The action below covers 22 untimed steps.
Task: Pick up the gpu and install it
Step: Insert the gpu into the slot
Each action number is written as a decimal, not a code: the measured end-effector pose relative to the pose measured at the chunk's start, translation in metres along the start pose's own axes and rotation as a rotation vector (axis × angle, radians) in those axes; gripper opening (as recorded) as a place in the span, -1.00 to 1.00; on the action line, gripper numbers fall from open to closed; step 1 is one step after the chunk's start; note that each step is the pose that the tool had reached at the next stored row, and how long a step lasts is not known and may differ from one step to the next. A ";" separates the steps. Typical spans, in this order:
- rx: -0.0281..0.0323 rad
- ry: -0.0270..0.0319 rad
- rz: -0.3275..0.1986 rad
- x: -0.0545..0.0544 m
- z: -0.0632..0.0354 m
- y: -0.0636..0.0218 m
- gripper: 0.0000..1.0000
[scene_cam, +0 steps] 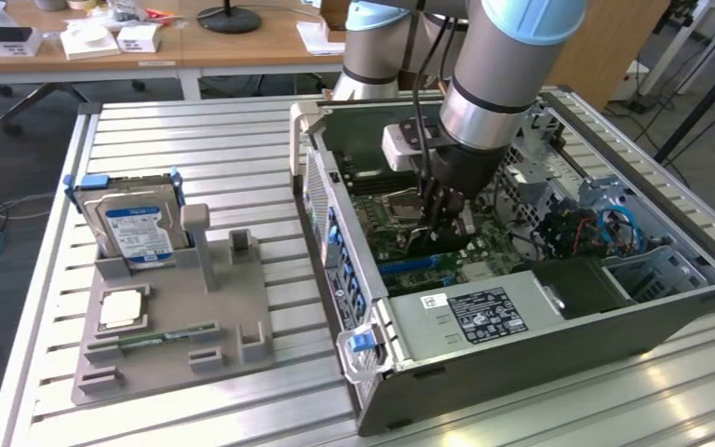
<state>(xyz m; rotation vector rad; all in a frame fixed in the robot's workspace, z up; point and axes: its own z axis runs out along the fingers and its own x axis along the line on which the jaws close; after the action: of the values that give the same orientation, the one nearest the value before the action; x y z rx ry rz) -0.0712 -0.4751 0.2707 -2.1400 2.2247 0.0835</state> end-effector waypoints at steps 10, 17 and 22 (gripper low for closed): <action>-0.0025 0.0005 0.004 0.000 0.0001 0.0000 -0.47; -0.0052 0.0008 0.004 0.001 0.0003 0.0000 -0.47; -0.0053 0.0009 0.004 0.001 0.0013 0.0000 -0.47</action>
<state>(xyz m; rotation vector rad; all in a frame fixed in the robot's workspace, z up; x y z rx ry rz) -0.0712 -0.4761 0.2692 -2.1384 2.2322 0.0887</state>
